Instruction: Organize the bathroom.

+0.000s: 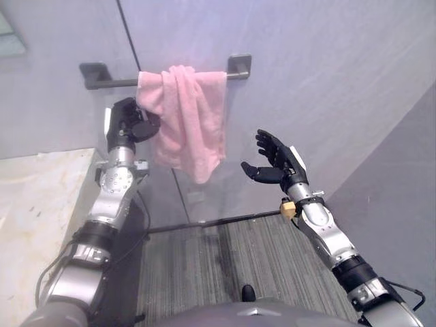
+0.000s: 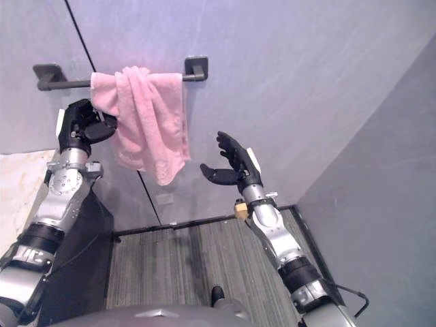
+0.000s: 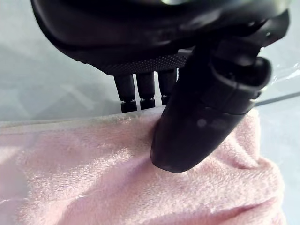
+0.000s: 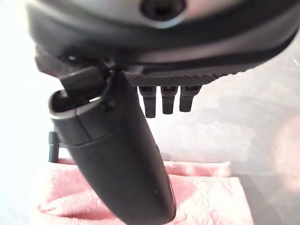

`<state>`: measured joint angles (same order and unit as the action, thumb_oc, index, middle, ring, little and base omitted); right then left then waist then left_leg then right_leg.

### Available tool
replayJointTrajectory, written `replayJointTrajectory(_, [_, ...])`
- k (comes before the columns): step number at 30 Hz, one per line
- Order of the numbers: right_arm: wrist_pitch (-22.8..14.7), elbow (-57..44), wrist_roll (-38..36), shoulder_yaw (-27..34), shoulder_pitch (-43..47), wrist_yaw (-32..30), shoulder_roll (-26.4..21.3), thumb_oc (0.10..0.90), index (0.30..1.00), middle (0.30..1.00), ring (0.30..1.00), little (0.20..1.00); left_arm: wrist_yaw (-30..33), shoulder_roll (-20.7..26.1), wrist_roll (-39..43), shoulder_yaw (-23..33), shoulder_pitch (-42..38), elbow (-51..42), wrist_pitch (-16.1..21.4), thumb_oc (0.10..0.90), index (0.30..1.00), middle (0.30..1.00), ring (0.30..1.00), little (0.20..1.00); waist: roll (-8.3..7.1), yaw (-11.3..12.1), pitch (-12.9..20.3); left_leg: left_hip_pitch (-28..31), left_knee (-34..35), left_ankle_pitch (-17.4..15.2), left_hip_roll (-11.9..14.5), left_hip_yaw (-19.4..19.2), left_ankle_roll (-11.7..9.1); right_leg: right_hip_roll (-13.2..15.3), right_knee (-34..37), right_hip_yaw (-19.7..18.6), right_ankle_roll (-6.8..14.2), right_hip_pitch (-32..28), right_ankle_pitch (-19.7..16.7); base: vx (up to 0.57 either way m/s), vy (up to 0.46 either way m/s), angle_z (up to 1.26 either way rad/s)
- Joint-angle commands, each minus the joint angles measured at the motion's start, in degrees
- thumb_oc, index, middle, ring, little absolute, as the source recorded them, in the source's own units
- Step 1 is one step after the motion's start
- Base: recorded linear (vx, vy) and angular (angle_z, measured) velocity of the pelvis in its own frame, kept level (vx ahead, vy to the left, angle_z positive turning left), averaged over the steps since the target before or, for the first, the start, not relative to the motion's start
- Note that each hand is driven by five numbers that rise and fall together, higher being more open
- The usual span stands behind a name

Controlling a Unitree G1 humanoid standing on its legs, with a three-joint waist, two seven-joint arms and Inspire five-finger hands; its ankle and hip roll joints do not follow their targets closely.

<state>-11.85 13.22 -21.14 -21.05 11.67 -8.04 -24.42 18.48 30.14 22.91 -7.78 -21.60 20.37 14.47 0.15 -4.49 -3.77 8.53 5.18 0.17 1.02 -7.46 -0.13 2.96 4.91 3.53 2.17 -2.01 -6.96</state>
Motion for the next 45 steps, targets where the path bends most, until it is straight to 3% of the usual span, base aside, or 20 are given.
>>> replayJointTrajectory(1, [-8.38,-3.59,-0.84,4.15,3.56,-0.83,0.42,0.800,0.900,0.900,0.900,0.900,2.69,2.83,-4.22,3.81,-2.13,-2.70,8.33,0.400,0.300,0.300,0.300,0.300,0.06,1.69,5.36,-0.44,-0.18,-1.03,0.14,-0.80,0.71,2.01,0.09,3.83,1.74,-4.20,4.87,-0.01,-0.008,0.12])
replayJointTrajectory(6, [-8.13,-4.27,-0.69,4.72,3.58,-1.14,0.53,0.800,0.900,0.900,0.900,0.900,2.48,1.89,-4.70,4.98,0.87,-4.90,7.03,0.400,0.300,0.300,0.300,0.300,-0.28,2.43,5.26,-0.53,-0.18,-0.89,0.18,-0.03,0.64,1.98,0.09,4.33,1.54,-4.49,4.94,-0.01,-0.001,0.10])
replayJointTrajectory(12, [-6.82,-4.28,-1.39,4.09,8.35,-2.86,0.00,0.800,0.900,0.900,0.900,0.900,0.90,2.76,-3.46,3.29,-0.98,-2.37,5.86,0.400,0.300,0.300,0.300,0.300,-0.30,2.91,5.29,-0.61,-0.18,-0.59,0.22,0.27,0.39,2.01,0.09,4.93,1.45,-4.66,4.76,0.00,-0.003,0.10])
replayJointTrajectory(23, [1.48,-0.45,-2.38,0.01,21.15,-5.75,2.54,0.800,0.900,0.900,0.900,0.900,-0.54,2.14,-2.17,-1.07,-7.79,3.52,5.09,0.400,0.300,0.300,0.300,0.300,-0.52,3.94,5.73,-0.87,-0.18,-0.25,0.24,0.70,0.11,2.06,0.09,5.24,1.21,-4.45,4.56,0.00,-0.013,0.01])
replayJointTrajectory(31, [4.51,3.94,-4.92,-3.62,28.20,-5.55,5.22,0.800,0.900,0.900,0.900,0.900,-1.07,1.13,-2.05,-2.83,-11.07,5.39,4.30,0.400,0.300,0.300,0.300,0.300,-0.48,4.93,5.89,-0.80,-0.18,-0.06,0.51,1.16,-0.23,2.00,0.09,5.65,0.82,-4.76,4.73,0.00,0.000,0.00])
replayJointTrajectory(40, [6.26,6.81,-8.74,-4.24,31.25,-6.41,6.28,0.800,0.900,0.900,0.900,0.900,-1.44,0.73,-2.14,-3.77,-12.55,5.80,4.18,0.400,0.300,0.300,0.300,0.300,-0.68,5.50,6.05,-0.89,-0.18,-0.01,0.66,1.49,-0.44,2.02,0.09,5.89,0.74,-4.80,4.84,0.01,-0.001,0.02])
replayJointTrajectory(45, [4.89,9.18,-10.26,-4.11,33.40,-6.89,6.83,0.800,0.900,0.900,0.900,0.900,-1.85,1.13,-1.81,-4.22,-13.36,6.09,4.20,0.400,0.300,0.300,0.300,0.300,-0.64,5.90,6.12,-0.98,-0.18,0.09,0.66,1.69,-0.54,2.06,0.09,5.97,0.66,-4.73,4.76,0.00,0.000,0.00])
